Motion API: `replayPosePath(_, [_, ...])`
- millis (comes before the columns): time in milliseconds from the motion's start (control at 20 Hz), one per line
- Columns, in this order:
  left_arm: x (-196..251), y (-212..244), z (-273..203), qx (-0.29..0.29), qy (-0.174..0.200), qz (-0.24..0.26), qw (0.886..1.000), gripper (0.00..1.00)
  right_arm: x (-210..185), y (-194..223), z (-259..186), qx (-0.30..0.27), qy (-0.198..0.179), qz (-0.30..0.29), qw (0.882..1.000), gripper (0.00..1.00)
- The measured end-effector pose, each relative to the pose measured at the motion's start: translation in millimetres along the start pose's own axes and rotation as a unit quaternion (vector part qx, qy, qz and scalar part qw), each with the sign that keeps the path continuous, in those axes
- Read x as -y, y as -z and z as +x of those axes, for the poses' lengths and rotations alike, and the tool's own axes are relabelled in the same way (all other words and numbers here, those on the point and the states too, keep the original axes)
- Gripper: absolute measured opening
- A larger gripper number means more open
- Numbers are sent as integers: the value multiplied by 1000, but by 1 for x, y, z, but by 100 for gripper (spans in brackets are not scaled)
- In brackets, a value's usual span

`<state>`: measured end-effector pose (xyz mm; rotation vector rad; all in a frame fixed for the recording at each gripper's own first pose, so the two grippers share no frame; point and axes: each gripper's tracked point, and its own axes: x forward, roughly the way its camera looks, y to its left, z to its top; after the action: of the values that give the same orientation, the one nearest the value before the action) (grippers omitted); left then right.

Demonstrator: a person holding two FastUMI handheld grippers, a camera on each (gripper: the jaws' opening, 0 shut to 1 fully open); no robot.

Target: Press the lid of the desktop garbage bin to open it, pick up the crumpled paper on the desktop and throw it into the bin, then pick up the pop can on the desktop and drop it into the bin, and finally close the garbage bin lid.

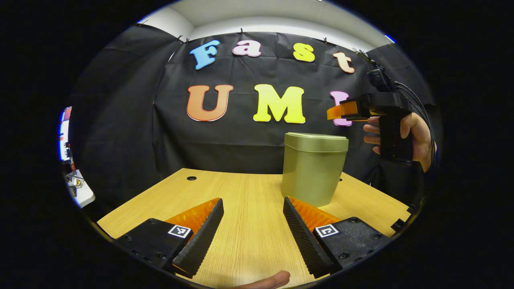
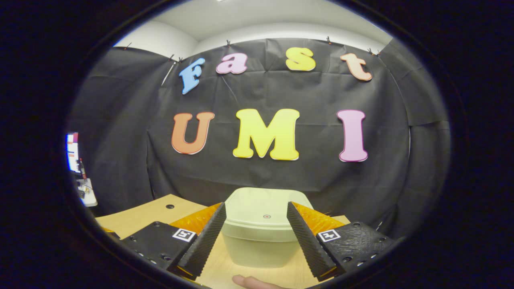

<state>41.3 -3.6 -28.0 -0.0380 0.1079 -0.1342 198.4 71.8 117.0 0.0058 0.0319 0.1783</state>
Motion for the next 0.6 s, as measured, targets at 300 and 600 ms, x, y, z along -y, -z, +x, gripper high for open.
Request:
replayPosePath(300, [39,-18,-30,23,36,-4,999,96,12,7,-129,45,24,11,999,94])
replayPosePath(600, [50,-20,-50,36,31,25,999,96,22,53,-216,33,45,29,998,94])
